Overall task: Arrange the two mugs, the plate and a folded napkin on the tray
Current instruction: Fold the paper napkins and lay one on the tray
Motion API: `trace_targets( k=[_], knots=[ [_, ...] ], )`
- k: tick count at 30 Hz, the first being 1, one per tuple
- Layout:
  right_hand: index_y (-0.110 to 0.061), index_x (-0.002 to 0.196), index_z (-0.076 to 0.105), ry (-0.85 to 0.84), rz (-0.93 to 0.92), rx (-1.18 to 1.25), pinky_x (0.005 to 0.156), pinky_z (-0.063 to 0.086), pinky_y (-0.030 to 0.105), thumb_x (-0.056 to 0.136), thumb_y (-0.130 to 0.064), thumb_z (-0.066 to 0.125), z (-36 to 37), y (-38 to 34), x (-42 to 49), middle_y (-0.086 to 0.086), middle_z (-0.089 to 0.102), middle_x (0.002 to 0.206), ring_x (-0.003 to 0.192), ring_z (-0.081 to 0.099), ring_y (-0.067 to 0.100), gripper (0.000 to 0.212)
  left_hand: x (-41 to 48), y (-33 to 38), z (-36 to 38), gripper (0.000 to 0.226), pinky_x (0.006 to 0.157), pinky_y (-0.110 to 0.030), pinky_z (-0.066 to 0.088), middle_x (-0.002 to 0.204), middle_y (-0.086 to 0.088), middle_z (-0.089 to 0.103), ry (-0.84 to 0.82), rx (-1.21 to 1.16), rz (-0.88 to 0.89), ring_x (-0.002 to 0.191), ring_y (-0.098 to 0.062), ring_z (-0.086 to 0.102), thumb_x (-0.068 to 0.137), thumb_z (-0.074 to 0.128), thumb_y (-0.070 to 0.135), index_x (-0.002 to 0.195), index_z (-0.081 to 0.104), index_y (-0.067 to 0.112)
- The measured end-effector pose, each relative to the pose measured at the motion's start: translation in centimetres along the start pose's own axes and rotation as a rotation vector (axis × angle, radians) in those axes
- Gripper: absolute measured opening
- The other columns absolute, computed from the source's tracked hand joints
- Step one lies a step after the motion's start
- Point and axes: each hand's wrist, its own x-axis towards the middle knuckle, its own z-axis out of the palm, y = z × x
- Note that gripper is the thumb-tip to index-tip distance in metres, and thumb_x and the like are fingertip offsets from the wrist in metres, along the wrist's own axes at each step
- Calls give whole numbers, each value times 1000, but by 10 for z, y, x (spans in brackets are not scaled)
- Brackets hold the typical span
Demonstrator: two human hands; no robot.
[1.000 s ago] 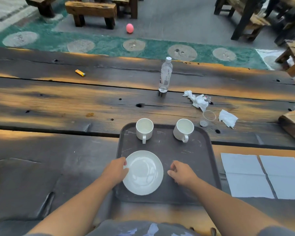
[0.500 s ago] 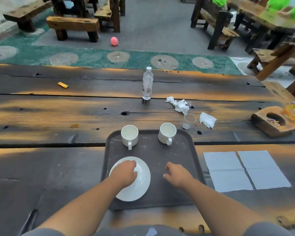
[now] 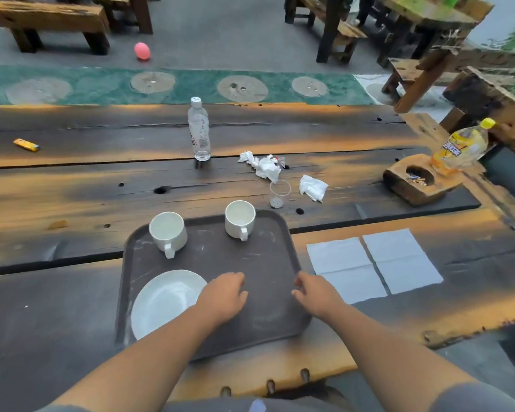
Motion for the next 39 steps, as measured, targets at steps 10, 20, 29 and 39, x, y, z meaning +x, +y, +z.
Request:
trace_targets(
  k=[10,20,29,39],
  knots=[
    [-18,120,56,-19,-90,98,83,51,35,99,-33,56,-43,145,41,5,69,106,96,64,23,25,62,144,55,17,83,-37,50,106,-3,66,88,-103,-100,99,-26,62,99,50,22,106,63,14],
    [-22,113,59,-55,-146,58,76,52,34,95,-27,56,-80,234,80,-8,63,95,89,61,17,20,98,202,78,25,85,-36,51,111,-4,71,46,-126,-258,103,-27,64,99,49,19,117,65,14],
    [-23,114,57,0,-298,-39,81,54,33,95,-27,60,-78,250,103,-4,61,122,99,63,18,19,121,196,94,33,103,-33,46,130,-2,58,62,-48,-130,126,-21,50,102,55,22,134,59,14],
    [-18,113,59,-9,-401,-151,79,48,29,93,-22,61,-69,255,113,-3,55,117,106,54,21,20,128,194,107,25,96,-34,49,124,-2,57,14,38,-113,114,-22,53,101,54,22,124,60,14]
  ],
)
